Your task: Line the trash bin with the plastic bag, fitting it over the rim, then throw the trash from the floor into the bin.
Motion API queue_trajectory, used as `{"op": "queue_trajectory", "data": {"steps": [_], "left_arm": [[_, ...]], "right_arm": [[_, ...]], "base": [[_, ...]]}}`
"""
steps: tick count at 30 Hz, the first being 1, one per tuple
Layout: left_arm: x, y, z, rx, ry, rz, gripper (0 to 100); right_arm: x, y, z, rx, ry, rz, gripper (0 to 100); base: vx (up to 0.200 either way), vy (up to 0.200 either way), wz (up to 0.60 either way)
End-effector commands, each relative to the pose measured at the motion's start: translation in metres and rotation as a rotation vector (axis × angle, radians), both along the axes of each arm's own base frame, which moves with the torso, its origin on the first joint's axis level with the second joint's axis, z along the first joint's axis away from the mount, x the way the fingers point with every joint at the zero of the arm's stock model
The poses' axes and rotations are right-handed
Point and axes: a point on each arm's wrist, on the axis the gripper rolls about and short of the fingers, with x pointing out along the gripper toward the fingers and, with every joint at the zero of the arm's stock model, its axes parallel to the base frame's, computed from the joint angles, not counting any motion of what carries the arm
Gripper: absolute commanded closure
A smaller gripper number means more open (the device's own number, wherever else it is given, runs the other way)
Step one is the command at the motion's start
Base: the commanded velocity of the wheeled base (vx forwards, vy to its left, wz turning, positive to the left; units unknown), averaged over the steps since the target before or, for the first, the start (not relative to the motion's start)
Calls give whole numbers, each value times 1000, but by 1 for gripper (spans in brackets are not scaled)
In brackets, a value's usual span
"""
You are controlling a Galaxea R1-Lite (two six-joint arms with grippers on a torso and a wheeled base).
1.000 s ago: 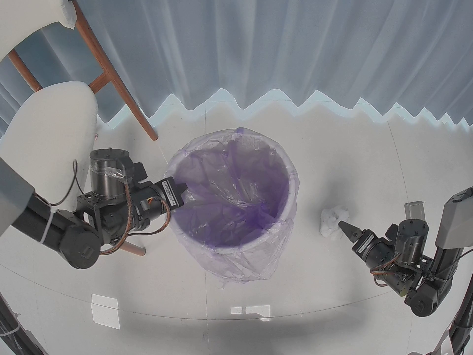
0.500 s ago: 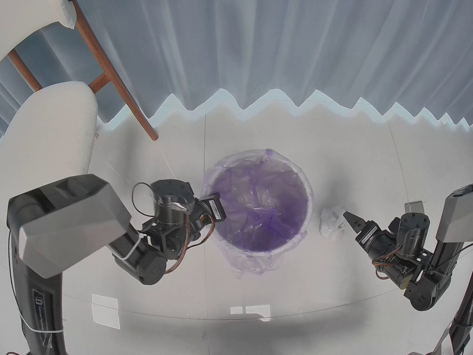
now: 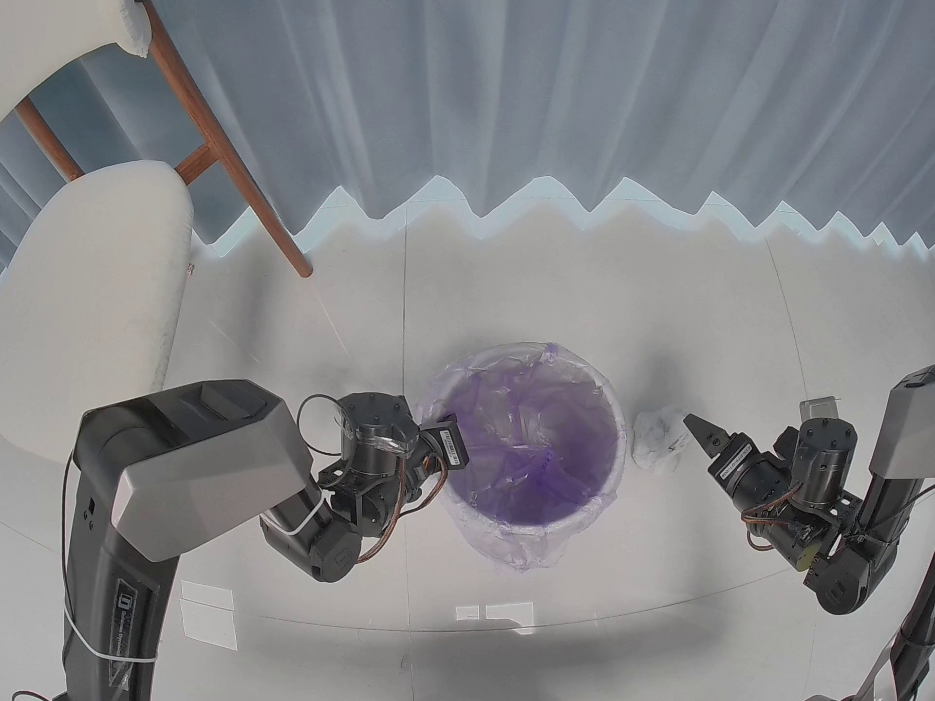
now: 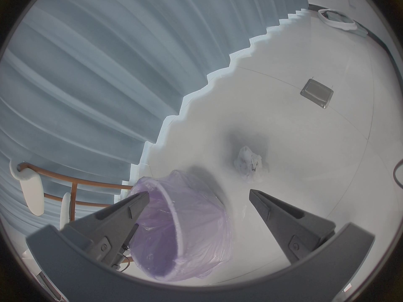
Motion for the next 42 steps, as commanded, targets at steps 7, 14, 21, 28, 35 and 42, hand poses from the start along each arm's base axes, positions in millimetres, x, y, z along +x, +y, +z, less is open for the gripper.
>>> {"op": "queue_trajectory", "data": {"steps": [7, 14, 21, 28, 35, 42], "left_arm": [[-7, 4, 17, -23, -44, 28, 0], [-60, 35, 60, -38, -64, 22, 0], [-118, 73, 114, -86, -136, 22, 0], [-169, 106, 147, -136, -231, 18, 0], [-197, 131, 165, -167, -316, 53, 0], [-197, 154, 171, -100, -386, 163, 0]], "right_arm": [[-5, -2, -2, -4, 16, -1, 0], [-21, -8, -8, -2, 60, -7, 0], [-26, -10, -10, 0, 83, -15, 0], [-33, -12, -29, -16, 186, -25, 0], [-9, -13, -21, -3, 97, -32, 0], [-2, -22, -26, -9, 132, 45, 0]], "base": [[0, 0, 0], [0, 0, 0], [0, 0, 0], [0, 0, 0], [0, 0, 0], [0, 0, 0]]}}
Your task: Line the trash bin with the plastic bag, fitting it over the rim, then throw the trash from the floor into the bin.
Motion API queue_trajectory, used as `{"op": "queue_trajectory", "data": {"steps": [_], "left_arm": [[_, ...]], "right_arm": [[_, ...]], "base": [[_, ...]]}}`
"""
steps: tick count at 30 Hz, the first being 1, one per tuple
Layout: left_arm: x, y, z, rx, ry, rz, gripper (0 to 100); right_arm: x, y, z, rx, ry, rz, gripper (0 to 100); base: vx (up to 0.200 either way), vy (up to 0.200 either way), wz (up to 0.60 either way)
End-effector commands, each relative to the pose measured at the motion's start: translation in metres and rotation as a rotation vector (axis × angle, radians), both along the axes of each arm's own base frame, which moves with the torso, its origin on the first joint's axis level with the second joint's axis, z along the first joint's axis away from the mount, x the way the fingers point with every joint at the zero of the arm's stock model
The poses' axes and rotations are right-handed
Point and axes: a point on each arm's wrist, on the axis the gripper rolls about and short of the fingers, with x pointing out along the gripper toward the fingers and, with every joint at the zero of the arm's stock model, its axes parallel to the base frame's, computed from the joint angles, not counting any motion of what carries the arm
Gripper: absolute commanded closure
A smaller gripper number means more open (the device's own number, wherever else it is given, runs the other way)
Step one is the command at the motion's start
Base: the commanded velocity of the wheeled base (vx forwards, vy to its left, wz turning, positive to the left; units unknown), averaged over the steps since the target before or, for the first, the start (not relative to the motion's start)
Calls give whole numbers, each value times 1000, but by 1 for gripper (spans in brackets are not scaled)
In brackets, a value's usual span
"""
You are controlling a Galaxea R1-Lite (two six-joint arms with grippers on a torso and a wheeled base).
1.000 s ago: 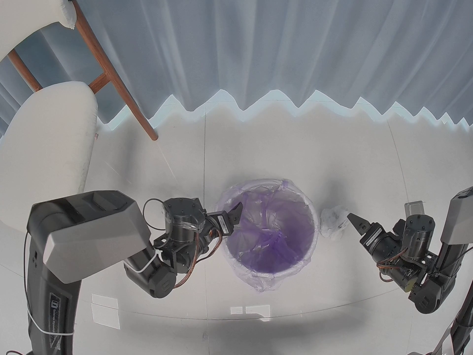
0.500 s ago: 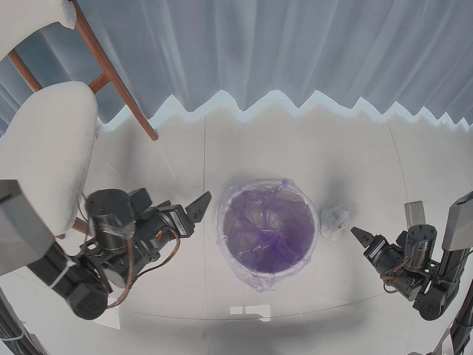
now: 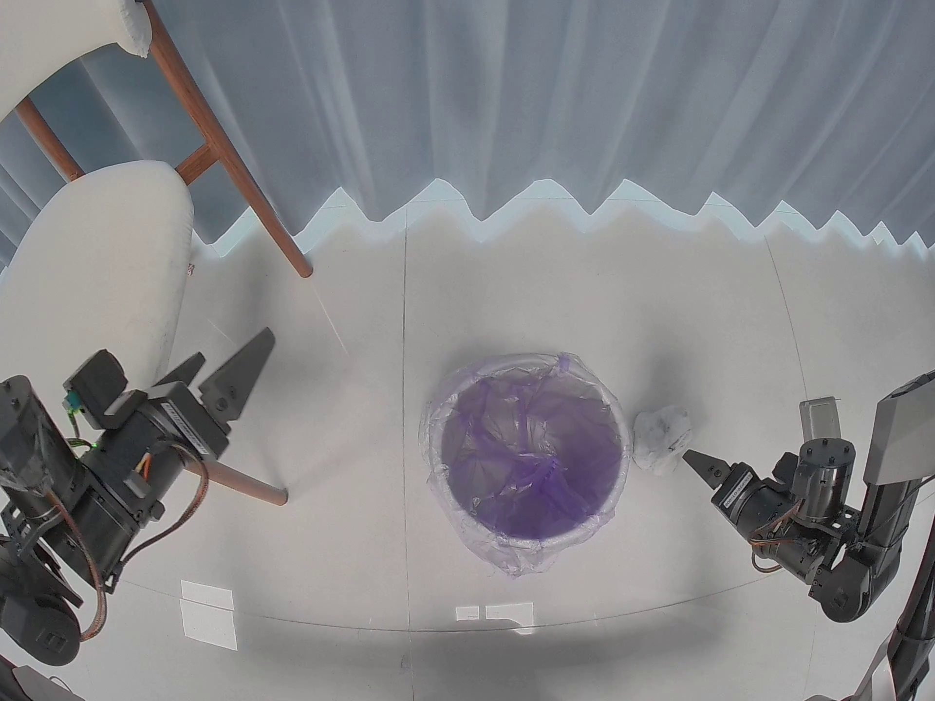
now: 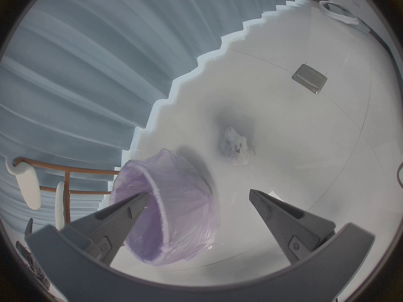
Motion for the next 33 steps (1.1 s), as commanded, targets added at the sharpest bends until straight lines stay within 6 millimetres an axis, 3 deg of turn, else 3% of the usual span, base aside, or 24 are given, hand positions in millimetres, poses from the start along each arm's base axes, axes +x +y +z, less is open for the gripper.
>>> {"op": "queue_trajectory", "data": {"steps": [1, 7, 12, 13, 14, 19, 27, 33], "left_arm": [[-11, 18, 12, -14, -67, 66, 0], [-21, 25, 17, -23, -97, 84, 0], [-24, 31, 15, 1, -100, 111, 0], [-24, 31, 15, 1, -100, 111, 0], [-26, 34, 11, 28, -97, 128, 0], [-36, 38, 5, 43, -81, 132, 0], [-37, 40, -1, 54, -57, 140, 0], [-36, 40, -1, 54, -55, 140, 0]], "right_arm": [[10, -8, -5, -5, 15, -7, 0], [54, -21, -17, -116, 118, -40, 0], [104, -19, -19, -185, 189, -26, 0], [104, -19, -19, -185, 189, -26, 0], [124, -17, -29, -238, 224, 2, 0], [160, -12, -52, -328, 209, 57, 0], [189, -27, -95, -476, 255, 108, 0], [212, -37, -92, -500, 249, 100, 0]], "base": [[0, 0, 0], [0, 0, 0], [0, 0, 0], [0, 0, 0], [0, 0, 0], [0, 0, 0], [0, 0, 0], [0, 0, 0]]}}
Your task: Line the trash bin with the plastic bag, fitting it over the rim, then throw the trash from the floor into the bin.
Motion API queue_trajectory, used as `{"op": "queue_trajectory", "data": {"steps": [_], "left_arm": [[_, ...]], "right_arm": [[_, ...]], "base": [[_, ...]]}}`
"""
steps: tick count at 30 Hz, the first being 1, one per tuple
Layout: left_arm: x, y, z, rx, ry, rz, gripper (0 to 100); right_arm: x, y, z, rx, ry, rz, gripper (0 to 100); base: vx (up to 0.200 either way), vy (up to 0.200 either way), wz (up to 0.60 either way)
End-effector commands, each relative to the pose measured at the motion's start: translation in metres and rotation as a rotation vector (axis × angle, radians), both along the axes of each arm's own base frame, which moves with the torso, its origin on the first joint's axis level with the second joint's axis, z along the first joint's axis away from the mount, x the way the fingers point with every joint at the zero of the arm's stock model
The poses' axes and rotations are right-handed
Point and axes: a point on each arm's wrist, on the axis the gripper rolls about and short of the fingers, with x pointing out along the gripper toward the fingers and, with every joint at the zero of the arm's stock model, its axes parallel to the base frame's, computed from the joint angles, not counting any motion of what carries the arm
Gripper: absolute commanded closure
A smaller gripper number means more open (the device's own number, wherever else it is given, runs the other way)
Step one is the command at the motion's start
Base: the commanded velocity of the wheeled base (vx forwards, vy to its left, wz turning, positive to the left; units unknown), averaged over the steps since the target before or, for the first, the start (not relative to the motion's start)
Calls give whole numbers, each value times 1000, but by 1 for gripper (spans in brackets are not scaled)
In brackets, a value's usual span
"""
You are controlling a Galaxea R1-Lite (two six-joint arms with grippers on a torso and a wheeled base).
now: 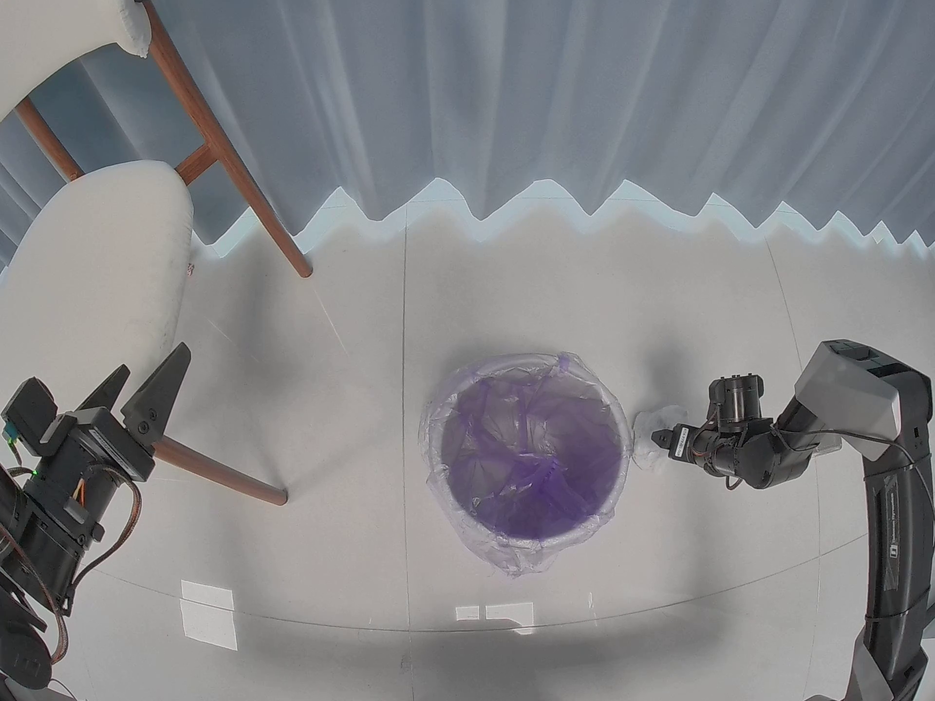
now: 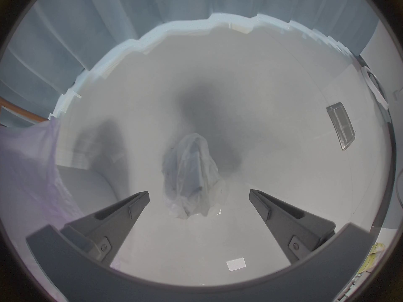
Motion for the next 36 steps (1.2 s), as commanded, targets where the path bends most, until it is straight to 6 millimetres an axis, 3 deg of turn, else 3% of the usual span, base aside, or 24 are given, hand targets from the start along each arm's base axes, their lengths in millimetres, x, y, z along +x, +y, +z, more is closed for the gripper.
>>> {"op": "queue_trajectory", "data": {"steps": [1, 2, 3, 13, 17, 19, 20, 21, 27, 32, 34, 35, 36], "left_arm": [[-1, 1, -2, 3, 7, 5, 0], [-1, 1, -2, 4, 6, 5, 0], [0, 1, -1, 5, 3, 7, 0], [-7, 11, -2, 10, -10, 60, 0], [-12, 17, 1, 22, -37, 98, 0], [-15, 22, 3, 27, -54, 129, 0], [-15, 22, 3, 27, -54, 129, 0], [-18, 26, 3, 34, -60, 155, 0], [-31, 33, 1, 39, -81, 202, 0], [-43, 42, -8, 67, -44, 278, 0], [-46, 44, -9, 70, -32, 294, 0], [-48, 44, -8, 69, -36, 294, 0], [-50, 44, -8, 68, -44, 295, 0]], "right_arm": [[18, -11, -21, -15, 48, -20, 0], [19, -11, -21, -15, 51, -21, 0], [23, -12, -19, -10, 53, -25, 100], [36, -8, -23, 13, -2, -2, 100], [30, -7, 8, 39, -42, -13, 100], [14, -7, 41, 76, -68, -35, 100], [14, -7, 41, 76, -68, -35, 100], [-7, -8, 68, 115, -76, -52, 100], [-95, -14, 146, 188, -165, -47, 100], [-171, -6, 203, 173, -306, 90, 100], [-180, -4, 211, 162, -335, 114, 100], [-204, 4, 227, 139, -391, 189, 100], [-212, 7, 232, 129, -408, 216, 100]], "base": [[0, 0, 0], [0, 0, 0], [0, 0, 0], [0, 0, 0], [0, 0, 0], [0, 0, 0], [0, 0, 0], [0, 0, 0], [0, 0, 0], [0, 0, 0], [0, 0, 0], [0, 0, 0], [0, 0, 0]]}}
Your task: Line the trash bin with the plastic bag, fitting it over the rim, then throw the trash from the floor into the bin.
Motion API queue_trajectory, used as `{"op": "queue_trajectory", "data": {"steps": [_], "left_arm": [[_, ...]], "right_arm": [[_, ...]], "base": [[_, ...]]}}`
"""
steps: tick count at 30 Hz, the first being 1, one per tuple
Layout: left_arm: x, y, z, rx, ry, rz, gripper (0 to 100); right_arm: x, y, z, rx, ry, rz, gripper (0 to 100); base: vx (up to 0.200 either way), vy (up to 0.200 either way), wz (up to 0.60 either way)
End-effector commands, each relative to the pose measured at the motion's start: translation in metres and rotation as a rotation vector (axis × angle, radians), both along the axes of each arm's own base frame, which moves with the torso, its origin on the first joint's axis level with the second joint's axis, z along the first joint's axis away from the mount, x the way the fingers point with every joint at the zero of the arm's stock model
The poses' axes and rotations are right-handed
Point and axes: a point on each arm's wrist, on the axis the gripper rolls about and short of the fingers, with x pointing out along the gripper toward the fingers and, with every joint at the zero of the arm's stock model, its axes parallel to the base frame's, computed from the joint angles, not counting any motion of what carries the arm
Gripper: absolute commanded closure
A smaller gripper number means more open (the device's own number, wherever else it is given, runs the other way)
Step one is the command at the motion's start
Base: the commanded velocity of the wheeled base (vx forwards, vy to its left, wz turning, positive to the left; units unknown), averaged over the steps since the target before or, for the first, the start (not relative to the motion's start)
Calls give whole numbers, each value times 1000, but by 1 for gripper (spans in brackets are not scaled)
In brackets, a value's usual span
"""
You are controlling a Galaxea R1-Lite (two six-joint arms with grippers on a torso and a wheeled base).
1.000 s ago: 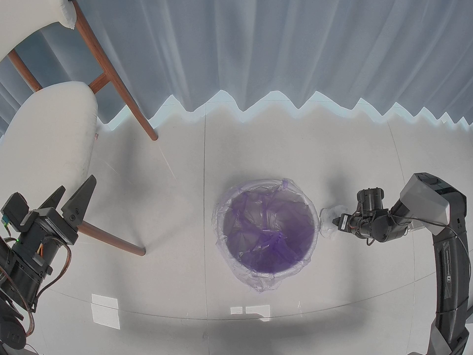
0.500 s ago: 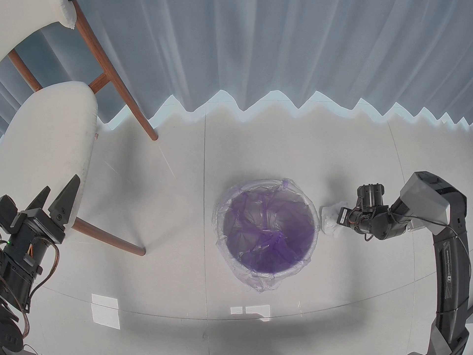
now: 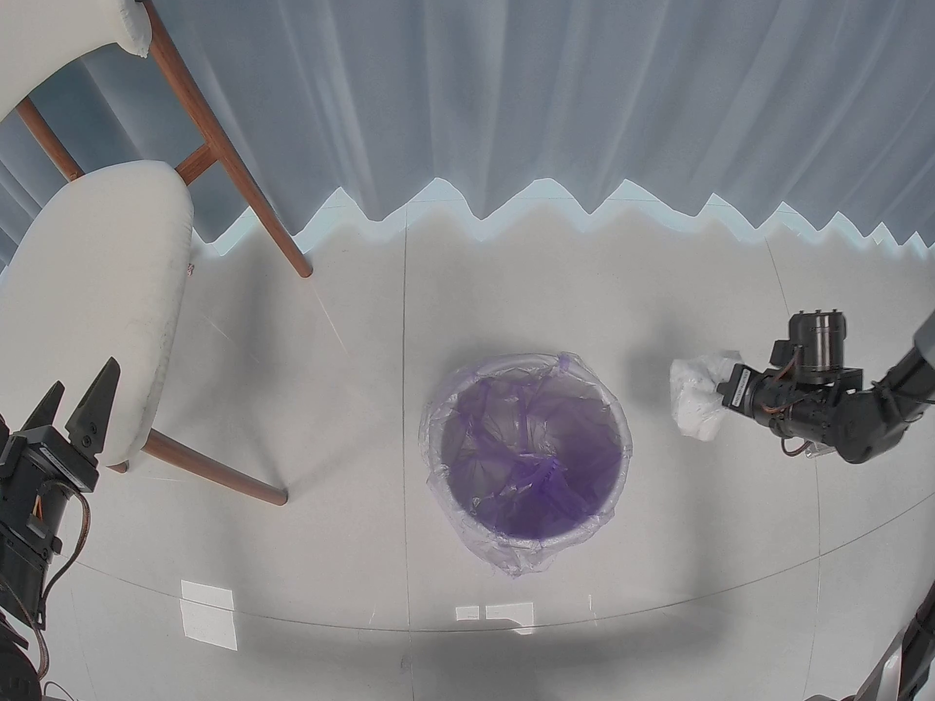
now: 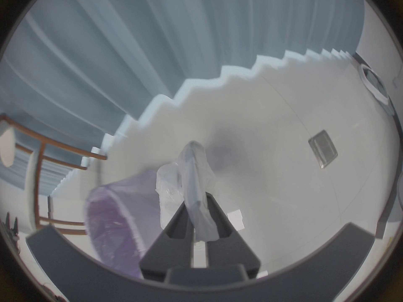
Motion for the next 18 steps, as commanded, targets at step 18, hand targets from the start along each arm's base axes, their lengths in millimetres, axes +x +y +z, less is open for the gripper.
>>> {"op": "queue_trajectory", "data": {"steps": [18], "left_arm": [[-100, 15, -48, 133, 168, 76, 0]], "right_arm": [[-163, 81, 69, -232, -281, 647, 100]], "base": [[0, 0, 0]]}}
